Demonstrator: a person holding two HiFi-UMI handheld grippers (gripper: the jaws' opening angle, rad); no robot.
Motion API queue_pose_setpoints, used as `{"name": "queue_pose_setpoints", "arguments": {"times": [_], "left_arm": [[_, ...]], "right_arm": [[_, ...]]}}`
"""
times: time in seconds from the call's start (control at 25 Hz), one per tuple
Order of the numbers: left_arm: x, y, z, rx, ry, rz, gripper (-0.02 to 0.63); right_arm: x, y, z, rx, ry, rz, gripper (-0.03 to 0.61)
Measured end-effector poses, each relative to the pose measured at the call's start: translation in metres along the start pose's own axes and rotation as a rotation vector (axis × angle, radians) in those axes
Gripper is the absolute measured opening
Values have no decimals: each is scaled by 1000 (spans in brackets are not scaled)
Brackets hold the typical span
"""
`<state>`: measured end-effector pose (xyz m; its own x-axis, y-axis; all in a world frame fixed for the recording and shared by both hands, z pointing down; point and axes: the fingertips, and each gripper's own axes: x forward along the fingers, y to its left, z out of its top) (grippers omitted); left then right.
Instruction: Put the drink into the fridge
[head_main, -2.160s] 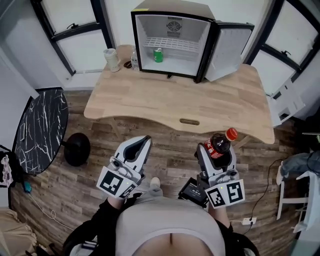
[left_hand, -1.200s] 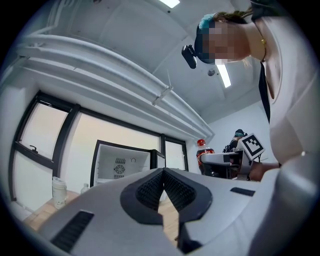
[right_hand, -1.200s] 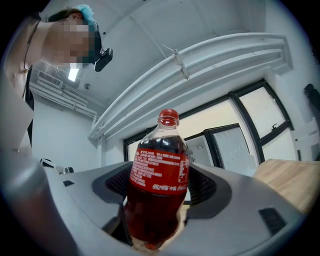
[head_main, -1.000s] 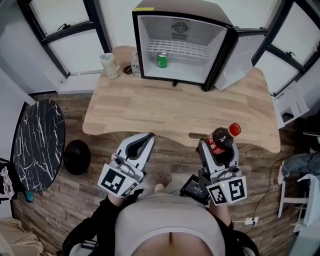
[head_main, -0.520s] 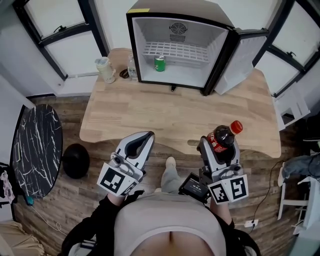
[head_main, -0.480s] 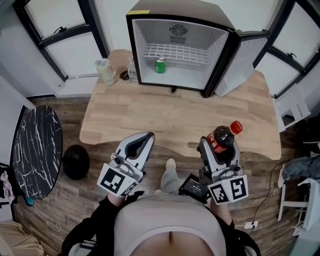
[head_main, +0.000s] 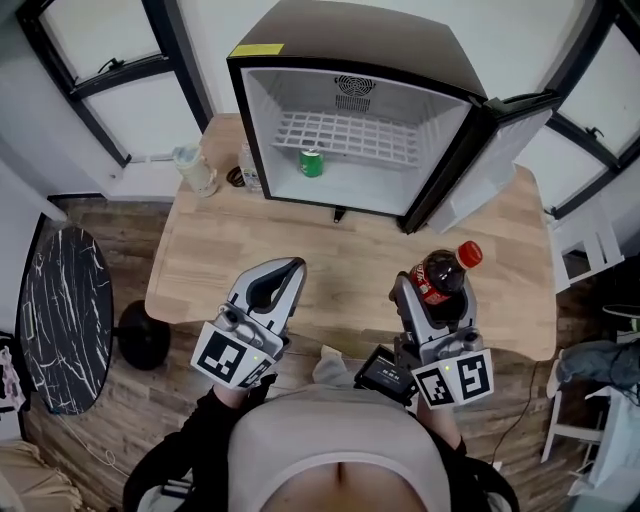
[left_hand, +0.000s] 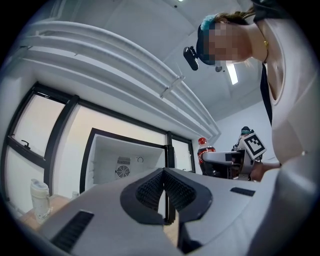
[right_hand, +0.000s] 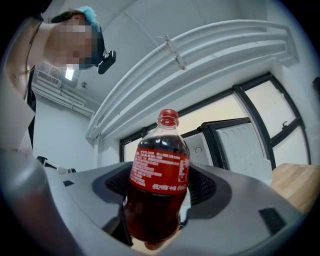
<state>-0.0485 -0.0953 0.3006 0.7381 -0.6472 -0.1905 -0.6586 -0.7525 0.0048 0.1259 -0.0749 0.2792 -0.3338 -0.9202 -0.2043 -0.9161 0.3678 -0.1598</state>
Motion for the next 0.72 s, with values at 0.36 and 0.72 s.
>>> {"name": "queue_pose_setpoints", "arguments": {"times": [0.36,0.72], "left_arm": [[57,23,-10,-9,-16,22,5],[81,30,-18,-35,-2,14,5]], "right_arm": [[49,-37,-3,2,14,54,341],[69,-47,-9,22,29,78,341]]}}
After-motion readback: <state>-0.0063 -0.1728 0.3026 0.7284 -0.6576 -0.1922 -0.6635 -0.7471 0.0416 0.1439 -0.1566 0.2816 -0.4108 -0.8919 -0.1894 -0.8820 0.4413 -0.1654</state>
